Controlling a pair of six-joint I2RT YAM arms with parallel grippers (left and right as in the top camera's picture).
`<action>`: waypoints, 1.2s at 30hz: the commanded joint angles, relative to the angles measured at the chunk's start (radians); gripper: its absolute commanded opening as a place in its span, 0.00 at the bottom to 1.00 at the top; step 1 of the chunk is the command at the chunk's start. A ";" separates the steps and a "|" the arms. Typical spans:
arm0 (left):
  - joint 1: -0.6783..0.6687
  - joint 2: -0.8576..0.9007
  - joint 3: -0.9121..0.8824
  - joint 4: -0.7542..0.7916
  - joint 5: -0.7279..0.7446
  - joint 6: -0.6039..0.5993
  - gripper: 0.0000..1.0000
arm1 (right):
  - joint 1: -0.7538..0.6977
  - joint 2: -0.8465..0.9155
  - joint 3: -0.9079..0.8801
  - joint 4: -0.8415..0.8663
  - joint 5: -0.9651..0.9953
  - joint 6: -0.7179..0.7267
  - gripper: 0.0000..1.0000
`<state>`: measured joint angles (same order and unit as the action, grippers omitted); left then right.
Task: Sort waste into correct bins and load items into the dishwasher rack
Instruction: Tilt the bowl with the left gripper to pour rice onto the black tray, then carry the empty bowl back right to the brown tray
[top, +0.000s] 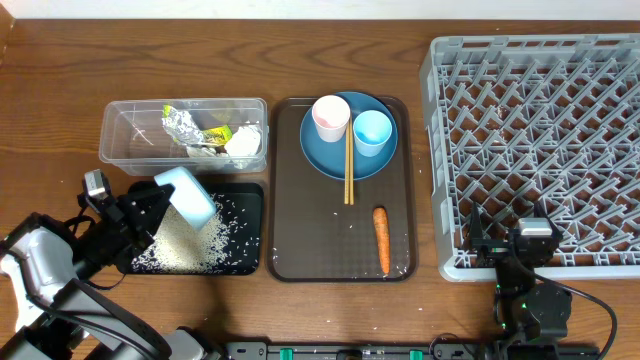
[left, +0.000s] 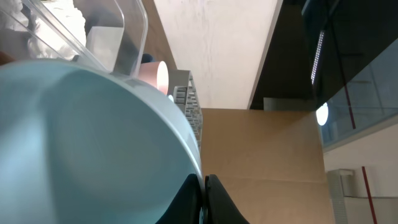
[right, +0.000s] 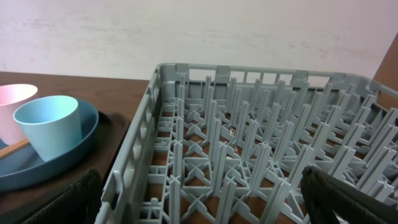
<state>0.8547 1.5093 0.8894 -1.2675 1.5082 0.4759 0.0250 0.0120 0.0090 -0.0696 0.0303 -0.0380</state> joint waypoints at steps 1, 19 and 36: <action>-0.003 0.000 0.002 -0.006 0.007 0.023 0.07 | 0.012 -0.005 -0.004 -0.001 0.006 -0.004 0.99; -0.003 -0.024 0.041 -0.062 -0.097 0.020 0.06 | 0.012 -0.005 -0.004 -0.001 0.006 -0.004 0.99; -0.162 -0.401 0.112 0.205 -0.585 -0.603 0.06 | 0.012 -0.005 -0.004 -0.001 0.006 -0.004 0.99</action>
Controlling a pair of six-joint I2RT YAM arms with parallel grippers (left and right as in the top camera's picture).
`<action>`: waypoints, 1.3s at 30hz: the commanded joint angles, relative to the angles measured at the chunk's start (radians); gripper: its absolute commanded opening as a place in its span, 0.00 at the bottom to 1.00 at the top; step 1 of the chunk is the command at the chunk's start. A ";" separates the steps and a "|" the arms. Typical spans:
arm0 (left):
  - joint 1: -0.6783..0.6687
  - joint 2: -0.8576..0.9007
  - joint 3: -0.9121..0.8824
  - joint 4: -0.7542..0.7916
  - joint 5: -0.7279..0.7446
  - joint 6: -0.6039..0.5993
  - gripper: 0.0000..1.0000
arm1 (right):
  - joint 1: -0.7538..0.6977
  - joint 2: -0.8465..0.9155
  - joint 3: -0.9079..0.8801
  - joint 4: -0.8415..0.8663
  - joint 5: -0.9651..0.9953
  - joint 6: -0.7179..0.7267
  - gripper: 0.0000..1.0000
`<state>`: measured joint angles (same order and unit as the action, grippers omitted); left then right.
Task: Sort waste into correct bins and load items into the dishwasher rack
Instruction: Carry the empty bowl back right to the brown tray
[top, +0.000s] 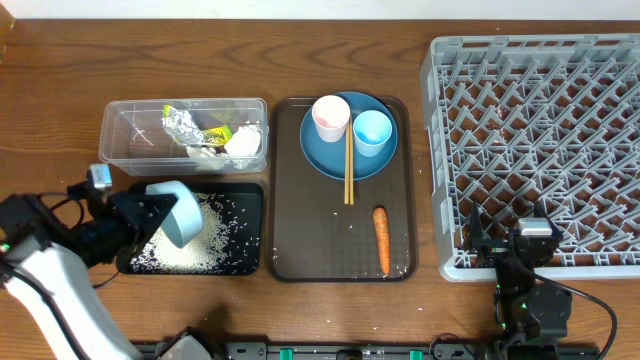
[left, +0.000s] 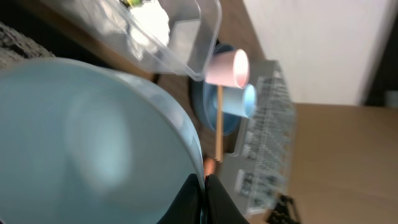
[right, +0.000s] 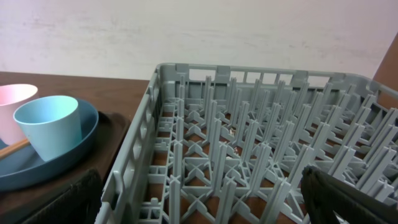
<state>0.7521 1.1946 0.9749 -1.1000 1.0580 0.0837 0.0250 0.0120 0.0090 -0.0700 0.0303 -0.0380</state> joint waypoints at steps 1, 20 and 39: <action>-0.089 -0.118 0.026 0.063 -0.166 -0.257 0.06 | 0.012 -0.005 -0.004 -0.001 0.006 -0.005 0.99; -1.039 -0.140 0.099 0.148 -0.922 -0.604 0.06 | 0.012 -0.005 -0.004 -0.001 0.006 -0.004 0.99; -1.463 0.116 0.061 0.096 -1.052 -0.793 0.06 | 0.012 -0.005 -0.004 -0.001 0.006 -0.005 0.99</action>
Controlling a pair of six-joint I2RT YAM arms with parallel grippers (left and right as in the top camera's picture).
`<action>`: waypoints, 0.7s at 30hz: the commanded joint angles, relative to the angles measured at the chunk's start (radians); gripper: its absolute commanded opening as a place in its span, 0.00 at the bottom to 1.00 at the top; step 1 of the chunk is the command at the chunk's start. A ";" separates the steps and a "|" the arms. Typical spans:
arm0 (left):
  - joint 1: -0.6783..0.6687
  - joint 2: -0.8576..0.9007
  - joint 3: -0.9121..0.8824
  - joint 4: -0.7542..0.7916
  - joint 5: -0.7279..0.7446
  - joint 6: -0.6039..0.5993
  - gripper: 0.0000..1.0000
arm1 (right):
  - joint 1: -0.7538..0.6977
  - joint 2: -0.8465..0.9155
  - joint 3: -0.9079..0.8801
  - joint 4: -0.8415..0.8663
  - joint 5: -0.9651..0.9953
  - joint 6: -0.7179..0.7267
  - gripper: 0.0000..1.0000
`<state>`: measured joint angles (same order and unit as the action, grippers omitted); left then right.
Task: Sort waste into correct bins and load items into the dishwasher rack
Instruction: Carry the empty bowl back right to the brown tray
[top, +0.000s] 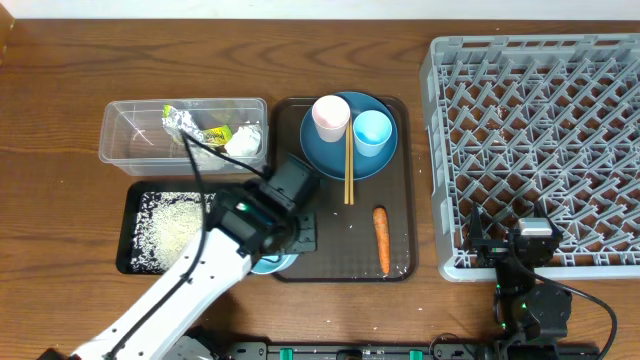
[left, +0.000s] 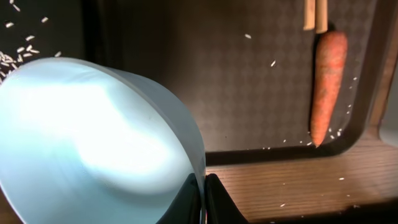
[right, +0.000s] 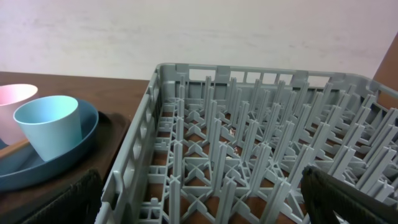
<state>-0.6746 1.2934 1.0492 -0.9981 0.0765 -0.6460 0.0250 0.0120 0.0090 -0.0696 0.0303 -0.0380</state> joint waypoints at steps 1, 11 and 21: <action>-0.050 0.023 -0.013 -0.005 -0.073 -0.068 0.06 | 0.012 -0.005 -0.004 -0.001 0.006 -0.004 0.99; -0.154 0.103 -0.013 0.040 -0.154 -0.145 0.06 | 0.012 -0.005 -0.004 -0.001 0.006 -0.004 0.99; -0.169 0.257 -0.013 0.124 -0.170 -0.160 0.06 | 0.012 -0.005 -0.004 -0.001 0.006 -0.004 0.99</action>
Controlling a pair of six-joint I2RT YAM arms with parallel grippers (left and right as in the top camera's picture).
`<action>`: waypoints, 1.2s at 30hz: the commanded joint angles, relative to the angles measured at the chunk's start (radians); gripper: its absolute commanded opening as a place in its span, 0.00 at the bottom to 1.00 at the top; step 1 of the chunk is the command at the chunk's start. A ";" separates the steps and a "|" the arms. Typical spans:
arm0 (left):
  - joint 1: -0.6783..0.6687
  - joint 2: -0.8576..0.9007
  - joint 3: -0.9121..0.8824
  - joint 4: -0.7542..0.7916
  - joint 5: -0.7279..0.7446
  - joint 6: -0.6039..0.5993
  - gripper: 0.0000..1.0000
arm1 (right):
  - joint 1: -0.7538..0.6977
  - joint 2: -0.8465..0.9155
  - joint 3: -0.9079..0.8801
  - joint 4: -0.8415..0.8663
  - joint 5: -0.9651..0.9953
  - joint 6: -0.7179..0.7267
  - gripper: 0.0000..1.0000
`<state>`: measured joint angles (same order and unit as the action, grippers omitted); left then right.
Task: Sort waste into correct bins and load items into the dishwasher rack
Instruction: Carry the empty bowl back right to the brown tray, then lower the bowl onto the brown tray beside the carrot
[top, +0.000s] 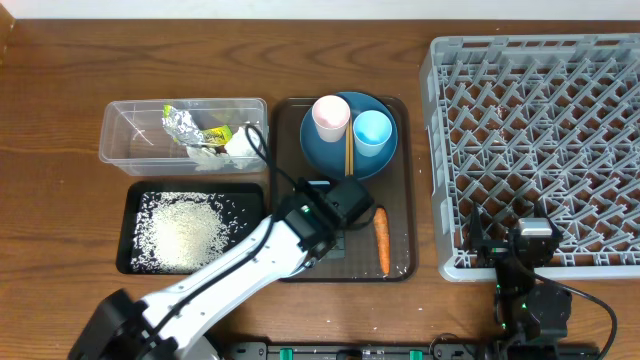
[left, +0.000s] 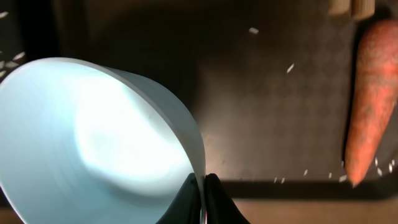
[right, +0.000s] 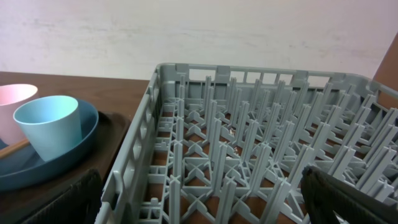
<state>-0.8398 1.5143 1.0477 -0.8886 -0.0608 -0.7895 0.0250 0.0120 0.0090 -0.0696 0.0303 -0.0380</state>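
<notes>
A light blue bowl (left: 93, 143) fills the left wrist view, and my left gripper (left: 203, 186) is shut on its rim. Overhead, that gripper (top: 331, 238) hangs over the brown tray (top: 300, 268), left of the carrot (top: 381, 240); the arm hides the bowl there. The carrot (left: 367, 93) lies close to the bowl's right. A blue plate (top: 325, 160) holds a pink cup (top: 330, 117), a blue cup (top: 372, 130) and chopsticks (top: 348, 170). My right gripper (top: 535, 237) stands open at the grey dishwasher rack's (top: 540, 120) front edge.
A clear bin (top: 130, 135) with foil and scraps stands at the back left. In front of it a black tray (top: 135, 262) holds a heap of rice. Stray rice grains lie on the brown tray near the carrot.
My left gripper, still holding the bowl, has moved from the brown tray's front left corner to over its middle front, closer to the carrot. The right arm has not moved.
The left gripper first held the bowl tipped over the black rice tray at the far left, and it was still there a moment later. Then it held the bowl at the brown tray's front left corner, and now over that tray beside the carrot.
</notes>
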 joint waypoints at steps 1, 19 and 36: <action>-0.004 0.050 -0.012 0.026 -0.029 -0.017 0.06 | 0.012 -0.005 -0.004 -0.001 0.006 -0.004 0.99; -0.031 0.100 -0.012 0.148 0.030 -0.017 0.06 | 0.012 -0.005 -0.004 -0.001 0.006 -0.004 0.99; -0.040 0.098 0.005 0.150 0.018 0.037 0.41 | 0.012 -0.005 -0.004 -0.001 0.006 -0.004 0.99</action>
<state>-0.8799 1.6104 1.0451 -0.7353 -0.0303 -0.7826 0.0250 0.0120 0.0090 -0.0696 0.0303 -0.0380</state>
